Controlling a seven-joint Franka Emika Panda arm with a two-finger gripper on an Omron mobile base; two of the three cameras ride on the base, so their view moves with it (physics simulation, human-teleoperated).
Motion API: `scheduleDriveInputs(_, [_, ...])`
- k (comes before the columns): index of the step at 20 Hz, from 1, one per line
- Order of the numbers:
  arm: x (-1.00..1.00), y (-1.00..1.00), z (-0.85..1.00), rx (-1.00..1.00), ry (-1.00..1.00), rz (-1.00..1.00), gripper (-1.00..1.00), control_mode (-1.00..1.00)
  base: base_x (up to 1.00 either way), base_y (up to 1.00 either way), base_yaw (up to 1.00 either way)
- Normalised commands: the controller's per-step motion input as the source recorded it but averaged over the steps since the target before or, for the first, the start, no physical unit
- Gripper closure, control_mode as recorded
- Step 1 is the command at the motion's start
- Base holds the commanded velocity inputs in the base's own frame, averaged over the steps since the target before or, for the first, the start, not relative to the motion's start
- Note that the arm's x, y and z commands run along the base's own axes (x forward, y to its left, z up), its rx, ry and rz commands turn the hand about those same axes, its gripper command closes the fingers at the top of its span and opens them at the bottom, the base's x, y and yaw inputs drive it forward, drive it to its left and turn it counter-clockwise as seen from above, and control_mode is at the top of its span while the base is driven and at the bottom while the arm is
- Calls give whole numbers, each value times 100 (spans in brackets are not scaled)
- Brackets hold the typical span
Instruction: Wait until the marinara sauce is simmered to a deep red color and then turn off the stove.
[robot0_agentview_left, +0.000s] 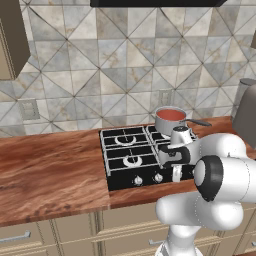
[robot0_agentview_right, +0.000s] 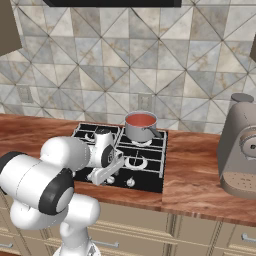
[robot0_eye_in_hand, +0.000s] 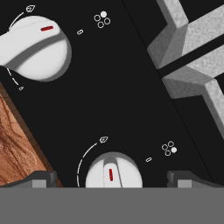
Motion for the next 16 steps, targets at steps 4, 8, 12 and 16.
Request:
scheduleDriveInputs(4, [0, 0, 0, 0, 0, 0, -100, -100, 0, 0, 0])
scheduleDriveInputs(8, [0, 0, 0, 0, 0, 0, -100, -100, 0, 0, 0])
scheduleDriveInputs(12, [0, 0, 0, 0, 0, 0, -100, -100, 0, 0, 0])
scheduleDriveInputs(16, [0, 0, 0, 0, 0, 0, -100, -100, 0, 0, 0])
